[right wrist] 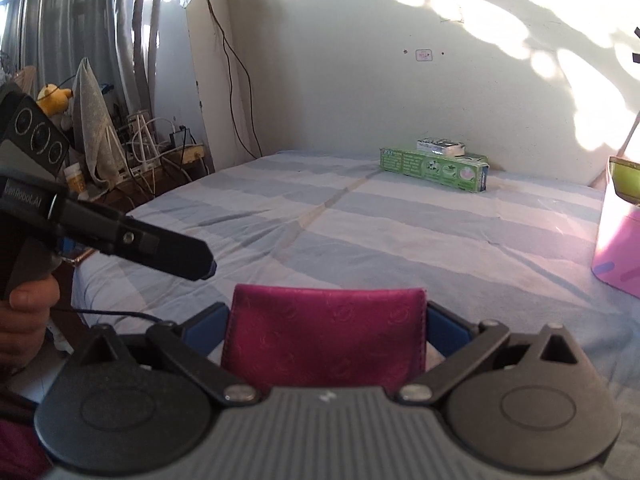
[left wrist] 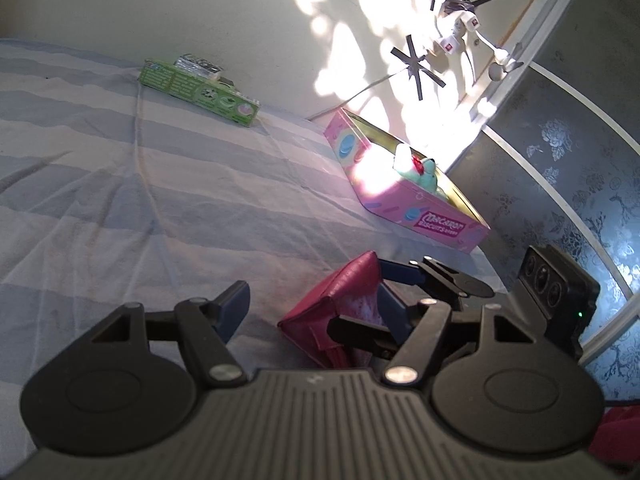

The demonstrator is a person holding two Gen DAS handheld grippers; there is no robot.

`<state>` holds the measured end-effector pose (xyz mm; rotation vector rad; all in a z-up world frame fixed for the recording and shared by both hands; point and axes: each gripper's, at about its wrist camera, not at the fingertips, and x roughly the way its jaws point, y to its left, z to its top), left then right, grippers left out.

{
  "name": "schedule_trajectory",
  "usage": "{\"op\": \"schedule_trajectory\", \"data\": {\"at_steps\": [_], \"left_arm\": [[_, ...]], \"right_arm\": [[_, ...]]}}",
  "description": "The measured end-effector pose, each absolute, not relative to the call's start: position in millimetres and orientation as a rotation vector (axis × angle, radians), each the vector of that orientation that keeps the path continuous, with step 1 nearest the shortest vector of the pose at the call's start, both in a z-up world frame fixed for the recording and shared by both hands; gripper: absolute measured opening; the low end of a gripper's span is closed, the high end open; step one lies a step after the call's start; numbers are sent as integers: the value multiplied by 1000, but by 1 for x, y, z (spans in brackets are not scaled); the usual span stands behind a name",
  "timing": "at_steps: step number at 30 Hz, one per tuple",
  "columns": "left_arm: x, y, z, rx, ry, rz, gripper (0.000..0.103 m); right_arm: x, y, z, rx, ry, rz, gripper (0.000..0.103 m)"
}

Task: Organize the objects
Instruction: 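Carry the pink purse with the right gripper, lower it into the tin, open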

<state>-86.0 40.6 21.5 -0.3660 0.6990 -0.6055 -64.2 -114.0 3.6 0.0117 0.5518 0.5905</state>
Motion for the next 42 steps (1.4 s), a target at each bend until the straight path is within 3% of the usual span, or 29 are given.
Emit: {"op": "schedule_trajectory", "data": {"at_steps": [9,16,19,31,32,33,36,39,42], "left_arm": [[-81,24,16,-340,762,-681,65],[-69,21,5,-387,826,-707,59],[-63,16,2,-390,853,-726,52],[-42,6,-6,-318,912,-681,41],[-40,6,-5,-303,909,-670,38],[-37,6,-4,-284,907,-658,37],[-27,4,4,-242,904,-637,37],[-15,-12,21,-174,862,-653,40],[2,-40,49,-113,779,-712,44]], "right_arm": [[-60,-103,-3,-56,573,541,103],[-78,-113,0,-84,458,552,103],[-77,-119,1,-71,493,564,103],[-64,-172,-11,176,620,581,102],[-60,-172,-12,202,629,592,96],[-56,-173,-12,224,641,618,78],[-51,-175,-11,259,644,649,37],[-49,-189,-9,316,628,644,29],[-55,-206,10,296,530,606,28]]}}
